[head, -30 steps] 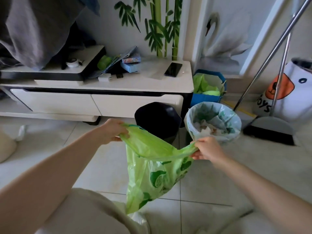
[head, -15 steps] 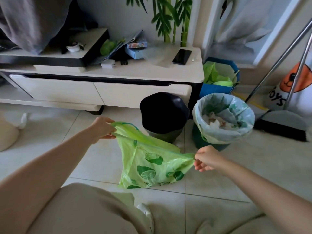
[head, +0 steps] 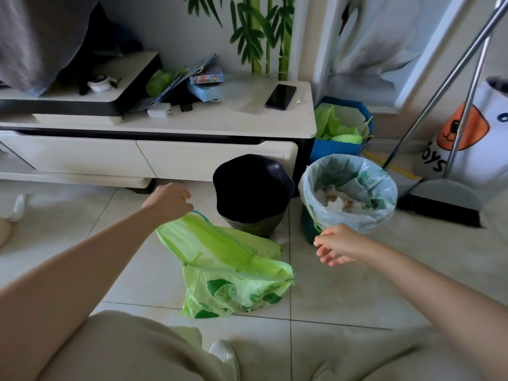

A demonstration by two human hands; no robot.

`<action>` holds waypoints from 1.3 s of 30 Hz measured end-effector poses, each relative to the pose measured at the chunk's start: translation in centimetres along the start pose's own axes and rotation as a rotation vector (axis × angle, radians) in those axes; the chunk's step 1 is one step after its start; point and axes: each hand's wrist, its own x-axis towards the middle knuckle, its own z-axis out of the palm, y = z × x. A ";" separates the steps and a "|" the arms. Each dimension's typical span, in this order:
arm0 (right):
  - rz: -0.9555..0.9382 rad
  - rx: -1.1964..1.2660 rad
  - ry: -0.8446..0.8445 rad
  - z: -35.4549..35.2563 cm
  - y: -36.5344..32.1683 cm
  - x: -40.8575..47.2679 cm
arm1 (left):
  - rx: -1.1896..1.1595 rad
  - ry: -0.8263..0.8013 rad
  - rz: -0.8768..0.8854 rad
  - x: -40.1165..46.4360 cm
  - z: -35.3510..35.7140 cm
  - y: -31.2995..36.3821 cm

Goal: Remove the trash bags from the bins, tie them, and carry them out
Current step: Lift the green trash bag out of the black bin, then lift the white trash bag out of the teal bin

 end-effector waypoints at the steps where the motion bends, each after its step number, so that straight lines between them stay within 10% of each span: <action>1: 0.006 0.007 0.019 -1.0 0.2 0.3 | 0.002 -0.011 0.025 0.2 0.4 1.3; 14: 0.126 0.223 0.309 -12.6 6.6 5.8 | -0.239 -0.196 0.195 2.7 11.3 16.6; 26: 0.226 0.847 0.336 -14.9 9.9 10.4 | -0.288 0.024 0.235 7.9 19.1 24.9; 39: 0.336 0.987 0.308 -16.6 9.1 13.0 | -0.423 -0.183 -0.153 12.7 21.2 27.0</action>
